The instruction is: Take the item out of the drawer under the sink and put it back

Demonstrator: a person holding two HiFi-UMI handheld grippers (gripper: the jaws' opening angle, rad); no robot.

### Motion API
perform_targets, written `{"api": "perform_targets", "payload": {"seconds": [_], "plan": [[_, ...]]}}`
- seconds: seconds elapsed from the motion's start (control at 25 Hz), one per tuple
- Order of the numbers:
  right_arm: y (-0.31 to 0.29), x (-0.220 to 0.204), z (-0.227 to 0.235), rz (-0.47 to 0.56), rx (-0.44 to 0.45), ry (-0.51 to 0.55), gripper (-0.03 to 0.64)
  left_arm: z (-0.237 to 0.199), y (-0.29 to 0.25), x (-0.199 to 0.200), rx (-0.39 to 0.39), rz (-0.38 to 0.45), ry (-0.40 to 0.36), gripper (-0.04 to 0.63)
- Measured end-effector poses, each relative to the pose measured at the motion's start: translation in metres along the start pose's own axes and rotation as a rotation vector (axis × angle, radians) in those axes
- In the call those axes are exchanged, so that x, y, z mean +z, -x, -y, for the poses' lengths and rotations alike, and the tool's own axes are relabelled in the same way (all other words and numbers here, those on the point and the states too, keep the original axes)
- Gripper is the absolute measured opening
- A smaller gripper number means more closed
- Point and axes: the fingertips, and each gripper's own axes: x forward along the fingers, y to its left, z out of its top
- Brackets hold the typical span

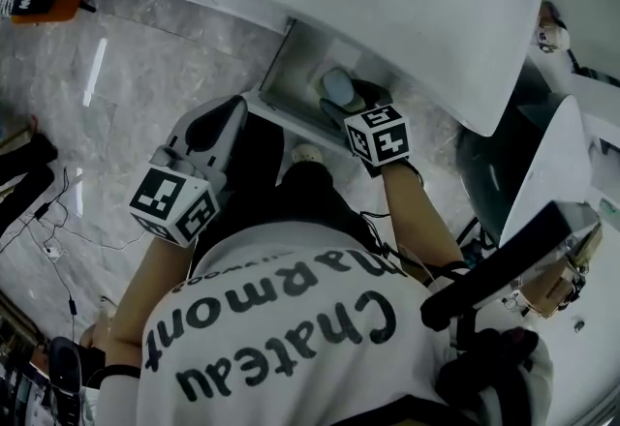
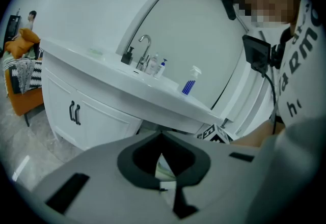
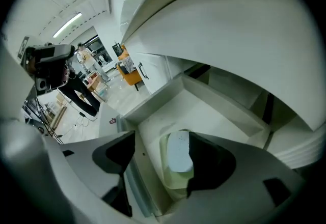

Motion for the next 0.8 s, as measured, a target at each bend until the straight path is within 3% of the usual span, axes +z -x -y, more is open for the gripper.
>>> {"api": "perform_targets", "payload": {"seconds": [0.32, 0.52, 0.8], "plan": [[-0.039, -0.018, 0.018, -0.128, -0.081, 0.004, 0.397, -0.021, 0.01, -0.013, 0.036, -0.011, 0.037, -0.003], [-0.056, -0.036, 0.022, -0.236, -0.116, 0.087, 0.399, -0.031, 0.015, -0.022, 0.06, -0.015, 0.064, -0.003], [-0.054, -0.03, 0.029, -0.253, -0.25, 0.202, 0.399, -0.036, 0.014, -0.024, 0.057, -0.022, 0.073, -0.003]]}}
